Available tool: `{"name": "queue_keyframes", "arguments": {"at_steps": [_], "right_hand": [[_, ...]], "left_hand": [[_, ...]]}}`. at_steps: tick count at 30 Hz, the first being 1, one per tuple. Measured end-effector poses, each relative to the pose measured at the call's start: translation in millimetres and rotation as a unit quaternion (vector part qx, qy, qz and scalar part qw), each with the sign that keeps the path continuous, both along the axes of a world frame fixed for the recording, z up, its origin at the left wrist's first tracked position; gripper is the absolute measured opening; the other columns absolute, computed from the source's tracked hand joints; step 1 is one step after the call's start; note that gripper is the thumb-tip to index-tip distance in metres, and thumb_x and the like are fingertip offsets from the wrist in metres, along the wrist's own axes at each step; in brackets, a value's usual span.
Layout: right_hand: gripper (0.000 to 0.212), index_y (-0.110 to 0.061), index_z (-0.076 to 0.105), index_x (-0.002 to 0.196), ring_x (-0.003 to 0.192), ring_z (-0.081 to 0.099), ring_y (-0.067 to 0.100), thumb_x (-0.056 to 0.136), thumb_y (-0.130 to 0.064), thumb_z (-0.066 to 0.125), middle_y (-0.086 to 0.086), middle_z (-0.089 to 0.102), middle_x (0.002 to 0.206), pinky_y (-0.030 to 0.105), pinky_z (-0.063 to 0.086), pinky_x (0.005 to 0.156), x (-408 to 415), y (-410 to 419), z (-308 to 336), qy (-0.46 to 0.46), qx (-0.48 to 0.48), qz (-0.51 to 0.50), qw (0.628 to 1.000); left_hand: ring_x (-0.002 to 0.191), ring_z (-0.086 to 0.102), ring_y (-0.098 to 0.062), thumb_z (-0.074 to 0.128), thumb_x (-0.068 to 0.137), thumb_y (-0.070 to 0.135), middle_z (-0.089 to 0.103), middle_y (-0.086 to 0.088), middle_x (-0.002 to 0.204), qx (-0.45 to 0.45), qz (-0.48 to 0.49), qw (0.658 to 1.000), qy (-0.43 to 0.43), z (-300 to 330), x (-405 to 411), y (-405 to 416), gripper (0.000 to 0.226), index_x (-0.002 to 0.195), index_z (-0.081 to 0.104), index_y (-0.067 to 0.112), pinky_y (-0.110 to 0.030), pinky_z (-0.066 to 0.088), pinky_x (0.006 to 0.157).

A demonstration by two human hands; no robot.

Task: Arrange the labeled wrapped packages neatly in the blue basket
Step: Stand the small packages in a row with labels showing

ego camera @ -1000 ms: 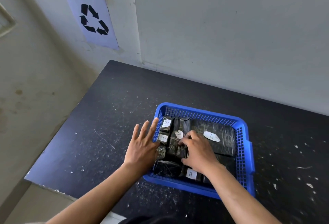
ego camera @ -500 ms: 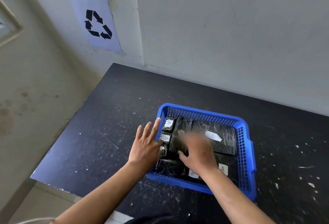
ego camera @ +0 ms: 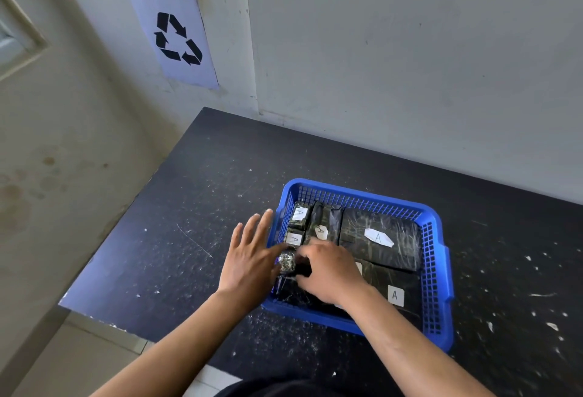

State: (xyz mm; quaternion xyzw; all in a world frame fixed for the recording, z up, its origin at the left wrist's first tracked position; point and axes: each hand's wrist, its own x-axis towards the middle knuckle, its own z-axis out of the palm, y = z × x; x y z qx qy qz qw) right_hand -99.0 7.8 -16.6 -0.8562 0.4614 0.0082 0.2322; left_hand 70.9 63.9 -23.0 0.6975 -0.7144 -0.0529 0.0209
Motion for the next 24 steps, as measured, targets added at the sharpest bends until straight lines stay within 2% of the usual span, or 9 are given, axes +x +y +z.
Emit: {"name": "queue_keyframes", "arguments": {"at_steps": [4, 7, 9, 12, 14, 16, 19, 20, 24], "right_hand": [[0.034, -0.021, 0.069, 0.108, 0.101, 0.061, 0.028, 0.079, -0.036, 0.079, 0.002, 0.067, 0.106, 0.041, 0.048, 0.089, -0.5, 12.2, -5.9, 0.133, 0.035, 0.031, 0.990], [0.032, -0.020, 0.068, 0.108, 0.103, 0.062, 0.030, 0.082, -0.038, 0.075, 0.005, 0.071, 0.103, 0.043, 0.043, 0.093, -2.5, 15.4, -5.7, 0.176, 0.051, 0.052, 0.982], [0.024, -0.023, 0.068, 0.098, 0.095, 0.064, 0.028, 0.079, -0.033, 0.078, 0.003, 0.070, 0.096, 0.039, 0.046, 0.082, -3.5, 14.3, 2.7, 0.137, 0.080, 0.039, 0.987], [0.029, -0.032, 0.059, 0.081, 0.083, 0.062, 0.014, 0.072, -0.022, 0.084, -0.010, 0.065, 0.090, 0.032, 0.049, 0.068, -12.6, 7.4, 21.8, 0.013, 0.119, -0.028, 0.992], [0.035, -0.033, 0.053, 0.077, 0.080, 0.057, 0.009, 0.072, -0.014, 0.081, -0.015, 0.060, 0.086, 0.024, 0.045, 0.063, -17.0, 3.2, 32.8, -0.056, 0.049, -0.037, 0.997], [0.031, -0.029, 0.049, 0.075, 0.075, 0.050, 0.009, 0.072, -0.006, 0.070, -0.016, 0.051, 0.079, 0.016, 0.031, 0.056, -15.1, 3.6, 43.2, -0.114, -0.088, -0.034, 0.989], [0.012, -0.018, 0.053, 0.076, 0.077, 0.049, 0.014, 0.074, -0.007, 0.052, -0.007, 0.051, 0.082, 0.013, 0.027, 0.057, -7.8, 7.2, 52.3, -0.174, -0.214, -0.019, 0.961], [0.010, -0.017, 0.055, 0.079, 0.079, 0.050, 0.014, 0.076, -0.008, 0.053, -0.005, 0.053, 0.086, 0.012, 0.029, 0.059, -6.1, 8.0, 51.1, -0.185, -0.225, -0.019, 0.956], [0.039, -0.026, 0.054, 0.101, 0.081, 0.052, 0.005, 0.073, -0.011, 0.077, -0.009, 0.048, 0.104, 0.007, 0.034, 0.057, -7.3, 6.9, 41.0, -0.223, -0.148, -0.137, 0.954]], "left_hand": [[0.148, 0.006, -0.033, 0.057, 0.093, 0.038, 0.008, -0.011, 0.164, 0.045, 0.005, 0.999, -0.001, -5.5, -5.8, 0.9, 0.030, 0.122, 0.063, 0.044, -0.052, 0.012, 0.120], [0.147, 0.004, -0.032, 0.055, 0.093, 0.036, 0.008, -0.011, 0.163, 0.053, 0.001, 0.999, -0.007, -3.7, -7.3, -3.2, 0.030, 0.122, 0.063, 0.041, -0.052, 0.010, 0.120], [0.147, 0.009, -0.032, 0.053, 0.093, 0.035, 0.013, -0.009, 0.162, 0.047, -0.003, 0.999, 0.002, 0.3, -2.9, 0.2, 0.034, 0.126, 0.060, 0.042, -0.052, 0.012, 0.119], [0.133, 0.037, -0.029, 0.061, 0.090, 0.026, 0.043, -0.007, 0.146, -0.060, 0.046, 0.991, 0.112, 12.9, 0.3, 6.8, 0.034, 0.121, 0.065, 0.037, -0.048, 0.036, 0.108], [0.107, 0.054, -0.021, 0.060, 0.091, 0.030, 0.060, 0.001, 0.117, -0.103, 0.136, 0.963, 0.209, 25.7, 0.3, 7.3, 0.024, 0.113, 0.069, 0.034, -0.039, 0.045, 0.087], [0.083, 0.062, -0.017, 0.051, 0.096, 0.043, 0.068, 0.003, 0.090, -0.018, 0.196, 0.921, 0.336, 41.6, 2.1, -0.2, 0.025, 0.098, 0.072, 0.029, -0.036, 0.048, 0.073], [0.062, 0.063, -0.015, 0.053, 0.098, 0.043, 0.072, -0.008, 0.076, 0.147, 0.202, 0.785, 0.567, 61.7, 4.4, -8.1, 0.037, 0.091, 0.075, 0.015, -0.031, 0.049, 0.060], [0.062, 0.063, -0.014, 0.056, 0.098, 0.037, 0.073, -0.010, 0.077, 0.148, 0.191, 0.764, 0.598, 65.5, 5.4, -8.4, 0.029, 0.095, 0.076, 0.015, -0.028, 0.049, 0.057], [0.067, 0.064, -0.011, 0.064, 0.095, 0.019, 0.076, -0.006, 0.083, 0.073, 0.195, 0.775, 0.596, 63.6, 13.0, -5.9, 0.015, 0.105, 0.074, 0.022, -0.025, 0.052, 0.058]]}}
